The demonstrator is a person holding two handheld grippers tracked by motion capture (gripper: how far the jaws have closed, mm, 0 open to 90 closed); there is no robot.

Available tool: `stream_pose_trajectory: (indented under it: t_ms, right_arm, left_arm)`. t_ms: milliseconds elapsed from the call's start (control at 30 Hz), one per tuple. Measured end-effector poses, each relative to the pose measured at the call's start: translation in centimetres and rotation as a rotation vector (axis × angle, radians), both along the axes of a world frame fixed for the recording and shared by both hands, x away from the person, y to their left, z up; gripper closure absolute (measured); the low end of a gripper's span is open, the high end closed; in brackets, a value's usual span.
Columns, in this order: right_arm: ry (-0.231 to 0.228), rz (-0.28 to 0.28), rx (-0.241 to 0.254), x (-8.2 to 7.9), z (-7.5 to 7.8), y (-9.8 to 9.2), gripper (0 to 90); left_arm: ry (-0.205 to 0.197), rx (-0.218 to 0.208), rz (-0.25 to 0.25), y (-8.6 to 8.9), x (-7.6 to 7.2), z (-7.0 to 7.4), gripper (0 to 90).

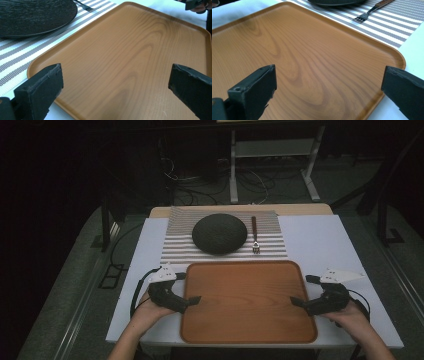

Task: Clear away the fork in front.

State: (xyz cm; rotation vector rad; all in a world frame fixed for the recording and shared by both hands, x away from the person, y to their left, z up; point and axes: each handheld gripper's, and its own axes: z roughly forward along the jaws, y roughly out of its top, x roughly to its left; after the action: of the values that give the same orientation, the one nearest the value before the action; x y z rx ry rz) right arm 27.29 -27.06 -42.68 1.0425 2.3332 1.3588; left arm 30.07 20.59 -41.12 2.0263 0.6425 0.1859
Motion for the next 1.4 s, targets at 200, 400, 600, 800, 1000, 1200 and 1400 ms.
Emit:
stream_pose_trajectory:
  t_ms: [200, 400, 600, 800, 1000, 1200, 1400]
  right_arm:
    - [0.023, -0.005, 0.010, 0.1, 0.0, 0.1, 0.2]
    - [0.040, -0.022, -0.020, 0.7, 0.3, 0.7, 0.2]
    - [0.073, -0.038, -0.039, 1.0, 0.2, 1.0, 0.2]
    - [0.070, -0.046, -0.027, 1.6, 0.5, 1.3, 0.2]
    - [0.069, -0.041, -0.035, 2.2, 0.5, 1.7, 0.2]
    - [0.080, -0.051, -0.045, 2.9, 0.5, 2.2, 0.2]
    - [0.070, -0.059, -0.059, 3.6, 0.6, 2.7, 0.2]
  left_arm:
    - [0.006, -0.009, 0.001, 0.0, 0.0, -0.1, 0.0]
    - [0.006, -0.004, -0.001, 0.1, 0.0, -0.3, 0.0]
    - [-0.001, -0.008, 0.005, 0.0, 0.0, -0.2, 0.0]
    - [0.003, -0.010, 0.010, 0.0, -0.1, -0.3, 0.0]
    - [0.004, -0.017, 0.017, 0.0, -0.1, -0.4, 0.0]
    - [0.009, -0.024, 0.021, 0.2, 0.0, -0.4, 0.0]
    - [0.013, -0.019, 0.036, 0.3, 0.0, -0.7, 0.0]
